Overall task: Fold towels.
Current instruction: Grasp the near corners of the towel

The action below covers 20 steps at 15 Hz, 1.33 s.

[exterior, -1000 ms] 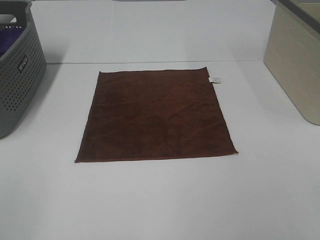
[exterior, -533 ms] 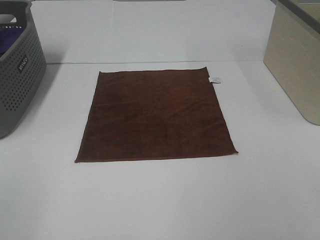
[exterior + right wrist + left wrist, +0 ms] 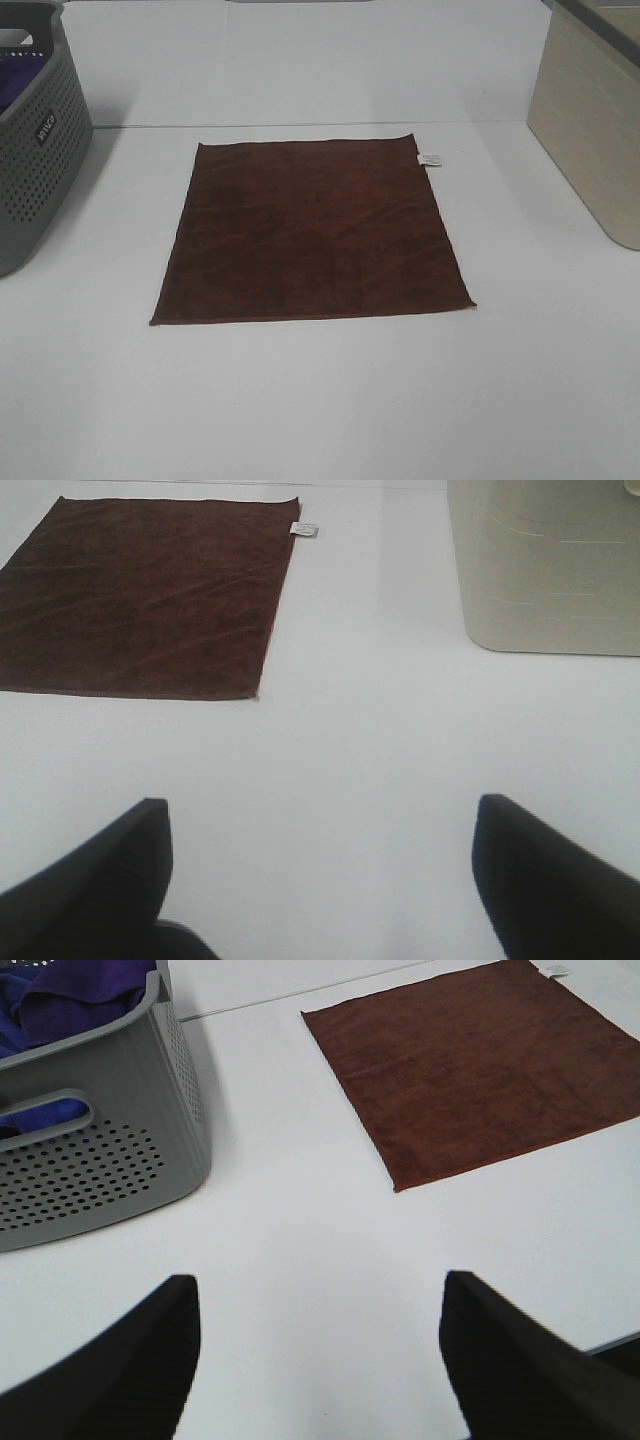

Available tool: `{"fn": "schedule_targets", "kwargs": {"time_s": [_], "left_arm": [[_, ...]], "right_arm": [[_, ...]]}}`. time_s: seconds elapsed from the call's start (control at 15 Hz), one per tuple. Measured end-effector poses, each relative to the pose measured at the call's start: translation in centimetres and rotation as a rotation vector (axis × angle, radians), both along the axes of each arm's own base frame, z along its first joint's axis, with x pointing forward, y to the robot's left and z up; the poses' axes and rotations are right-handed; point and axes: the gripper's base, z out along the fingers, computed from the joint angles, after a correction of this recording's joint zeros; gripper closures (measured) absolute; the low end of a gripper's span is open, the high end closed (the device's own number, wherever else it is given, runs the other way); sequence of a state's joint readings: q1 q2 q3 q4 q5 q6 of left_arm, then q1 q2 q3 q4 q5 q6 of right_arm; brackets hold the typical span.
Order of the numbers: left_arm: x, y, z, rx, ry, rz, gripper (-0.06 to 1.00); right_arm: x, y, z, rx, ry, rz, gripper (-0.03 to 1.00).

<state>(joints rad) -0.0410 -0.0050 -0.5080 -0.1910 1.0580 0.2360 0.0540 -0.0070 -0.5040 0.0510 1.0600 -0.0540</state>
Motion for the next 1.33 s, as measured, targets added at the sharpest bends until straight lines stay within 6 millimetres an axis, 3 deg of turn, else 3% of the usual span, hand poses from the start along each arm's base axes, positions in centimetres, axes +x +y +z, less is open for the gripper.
{"fn": "schedule_targets", "kwargs": {"time_s": [0.67, 0.87, 1.0, 1.07, 1.13, 1.33], "left_arm": [[0.6, 0.1, 0.8, -0.030, -0.036, 0.027, 0.29], [4.2, 0.1, 2.1, -0.097, -0.049, 0.078, 0.29], [8.1, 0.0, 2.3, -0.127, 0.003, 0.102, 0.29], [8.1, 0.0, 2.3, -0.127, 0.003, 0.102, 0.29], [11.5, -0.4, 1.6, -0.199, 0.087, 0.110, 0.29], [16.2, -1.4, -0.5, -0.314, 0.224, 0.093, 0.29]], "right_arm": [[0.3, 0.1, 0.4, 0.013, -0.009, 0.007, 0.20], [2.9, 0.2, 2.1, 0.024, -0.091, -0.003, 0.21], [6.4, 0.3, 3.1, 0.032, -0.130, -0.014, 0.21], [6.4, 0.3, 3.1, 0.032, -0.130, -0.014, 0.21], [9.6, 0.5, 3.7, 0.044, -0.164, -0.025, 0.21], [14.2, 0.7, 4.3, 0.065, -0.114, -0.035, 0.21]]}}
